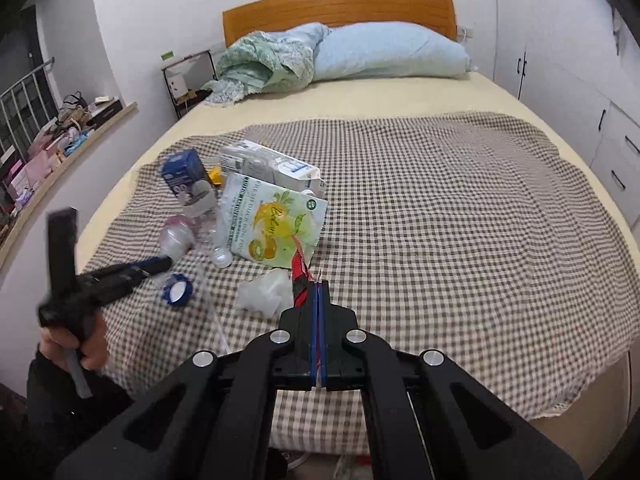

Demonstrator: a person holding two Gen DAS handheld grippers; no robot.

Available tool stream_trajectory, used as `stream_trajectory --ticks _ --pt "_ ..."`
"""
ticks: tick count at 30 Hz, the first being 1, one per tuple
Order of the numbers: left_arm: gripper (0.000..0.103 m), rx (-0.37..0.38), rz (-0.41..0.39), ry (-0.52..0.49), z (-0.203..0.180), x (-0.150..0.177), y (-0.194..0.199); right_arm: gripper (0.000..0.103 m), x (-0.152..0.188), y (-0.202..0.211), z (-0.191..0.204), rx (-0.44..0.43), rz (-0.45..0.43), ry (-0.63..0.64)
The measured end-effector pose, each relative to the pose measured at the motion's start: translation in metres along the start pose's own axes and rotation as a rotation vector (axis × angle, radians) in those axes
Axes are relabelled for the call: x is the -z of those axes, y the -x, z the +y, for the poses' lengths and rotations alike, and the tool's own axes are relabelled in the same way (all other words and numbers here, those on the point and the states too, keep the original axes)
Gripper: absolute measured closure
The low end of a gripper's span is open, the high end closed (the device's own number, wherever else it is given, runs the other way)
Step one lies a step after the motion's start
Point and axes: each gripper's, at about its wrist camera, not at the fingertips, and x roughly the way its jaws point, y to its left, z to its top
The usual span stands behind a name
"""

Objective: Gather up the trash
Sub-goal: 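Carry both held items over the wastebasket and open both tools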

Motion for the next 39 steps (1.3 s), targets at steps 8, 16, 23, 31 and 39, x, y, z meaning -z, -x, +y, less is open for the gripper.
stream_trajectory --ticks 8,16,23,31,39 --pt "0.084 0.130 -0.029 -0.079 -0.071 0.021 0.088 0.103 0.066 0.075 -0.012 -0.022 -0.040 -0.039" --pt "0.084 0.196 0.231 -0.285 -0.187 0.122 0.041 0.103 0.183 0.095 -0.055 0.022 0.033 -0.152" --pt "0.084 0.207 0.495 -0.365 -0.234 0.207 -0.050 0.102 0.309 0.038 -0.111 0.062 0.212 -0.322" --pt "0.084 0.139 0.625 -0.361 -0.233 0.240 -0.108 0.102 0.399 -0.080 -0.158 0.036 0.313 -0.633" --pt "0.084 0.100 0.676 -0.435 -0.264 0.266 -0.141 0.072 0.462 -0.167 -0.183 0.114 0.439 -0.836"
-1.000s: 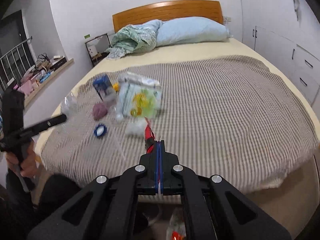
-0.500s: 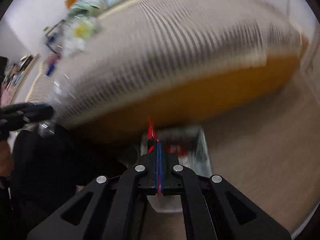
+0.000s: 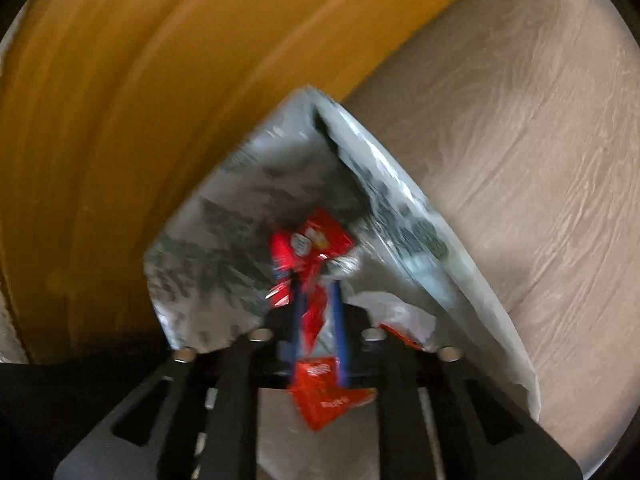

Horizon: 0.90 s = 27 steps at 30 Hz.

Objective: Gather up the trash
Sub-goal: 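Carry both held items over the wastebasket and open both tools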

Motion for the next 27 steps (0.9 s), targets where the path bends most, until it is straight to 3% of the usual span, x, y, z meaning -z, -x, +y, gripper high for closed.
stream_trajectory --ticks 1,2,6,9,16,18,19,20,27 --pt "0.084 0.005 0.013 -0.001 -0.005 -0.003 -0.009 0.055 0.004 0.004 -0.001 0.021 -0.011 0.026" --pt "0.084 0.017 0.037 -0.003 -0.010 -0.002 -0.020 0.050 0.008 0.010 -0.001 0.045 -0.027 0.058" --pt "0.084 0.018 0.120 -0.028 -0.026 -0.001 -0.054 0.049 0.025 0.035 -0.010 0.072 -0.050 0.146" --pt "0.084 0.011 0.172 -0.027 -0.028 -0.003 -0.074 0.049 0.033 0.068 -0.023 0.059 -0.100 0.144" --pt "0.083 -0.124 0.270 -0.140 -0.037 -0.011 -0.125 0.049 0.050 0.122 -0.055 -0.015 -0.191 0.051" --pt "0.072 -0.146 0.260 -0.159 -0.044 -0.019 -0.144 0.049 0.056 0.127 -0.062 -0.023 -0.188 0.032" --pt "0.059 -0.164 0.263 -0.158 -0.040 -0.021 -0.150 0.049 0.056 0.127 -0.061 -0.024 -0.184 0.028" --pt "0.036 -0.185 0.272 -0.155 -0.041 -0.024 -0.159 0.049 0.057 0.126 -0.063 -0.020 -0.177 0.023" --pt "0.034 -0.197 0.318 -0.191 -0.040 -0.022 -0.181 0.049 0.062 0.124 -0.057 -0.013 -0.155 0.058"
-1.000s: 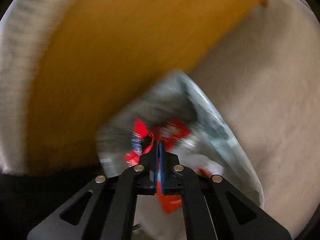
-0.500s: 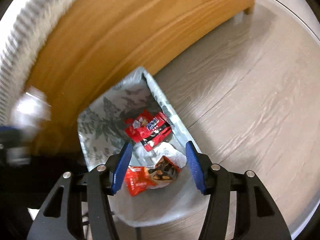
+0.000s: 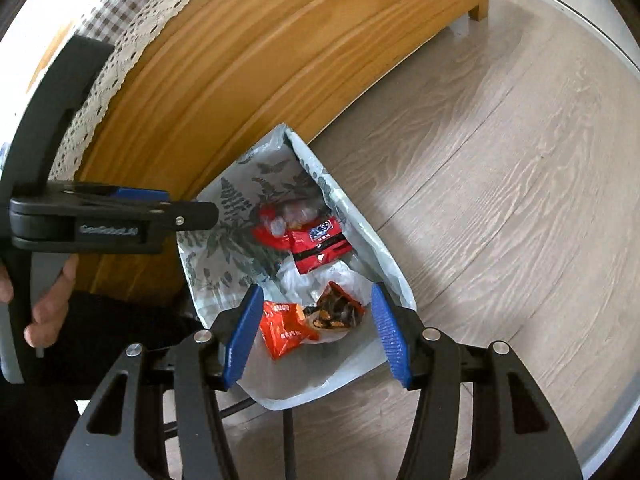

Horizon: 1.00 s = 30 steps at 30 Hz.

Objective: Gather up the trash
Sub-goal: 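Carry both held items over the wastebasket and open both tools, then swing both tools back to the bed and grasp the white plastic bag with the left tool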

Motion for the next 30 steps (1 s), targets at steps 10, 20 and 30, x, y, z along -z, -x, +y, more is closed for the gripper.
stream_trajectory --ticks 10,20,30 --pt "0.032 0.025 -0.029 0.041 0.005 0.028 0.040 0.049 0.004 0.006 -0.002 0.065 0.021 0.022" --pt "0.025 0.086 -0.199 0.134 0.022 0.056 0.100 0.049 0.013 0.042 0.022 0.205 0.034 0.124" --pt "0.024 0.066 -0.634 0.182 0.059 0.131 0.226 0.049 -0.027 0.112 0.102 0.246 -0.144 0.299"
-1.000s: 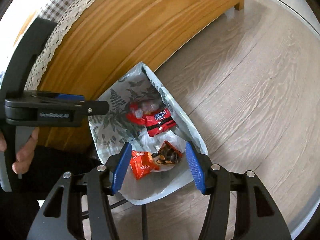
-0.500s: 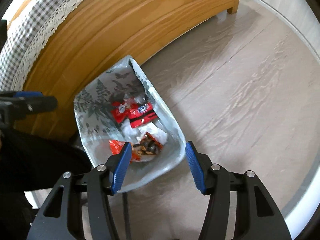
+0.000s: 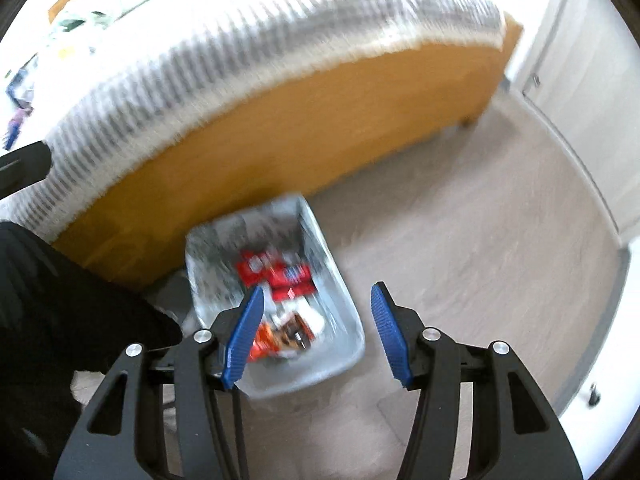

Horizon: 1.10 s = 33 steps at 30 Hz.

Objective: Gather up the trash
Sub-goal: 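Swing both tools back to the bed and grasp the white plastic bag with the left tool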

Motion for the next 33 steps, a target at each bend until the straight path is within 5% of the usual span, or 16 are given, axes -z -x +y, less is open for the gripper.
stream_trajectory --ticks 5,11,14,21,27,29,33 --pt "0.014 -0.064 -0.146 0.064 0.061 -0.013 0.071 0.049 -0.038 0.028 0.055 -0.063 -0.098 0.095" --pt "0.012 -0.217 -0.284 0.226 0.172 -0.003 0.137 0.049 -0.082 0.029 0.173 -0.192 -0.153 0.282" --pt "0.011 -0.300 -0.284 0.339 0.240 0.016 0.155 0.049 -0.096 0.026 0.229 -0.226 -0.168 0.381" --pt "0.011 -0.302 -0.256 0.609 0.341 0.062 0.164 0.049 -0.124 0.002 0.338 -0.262 -0.177 0.634" --pt "0.011 -0.272 -0.226 0.679 0.366 0.069 0.154 0.072 -0.143 -0.023 0.373 -0.252 -0.138 0.674" --pt "0.011 -0.273 -0.187 0.715 0.375 0.072 0.146 0.093 -0.144 -0.031 0.375 -0.262 -0.117 0.668" --pt "0.011 -0.290 -0.164 0.740 0.381 0.077 0.139 0.097 -0.139 -0.029 0.378 -0.250 -0.152 0.656"
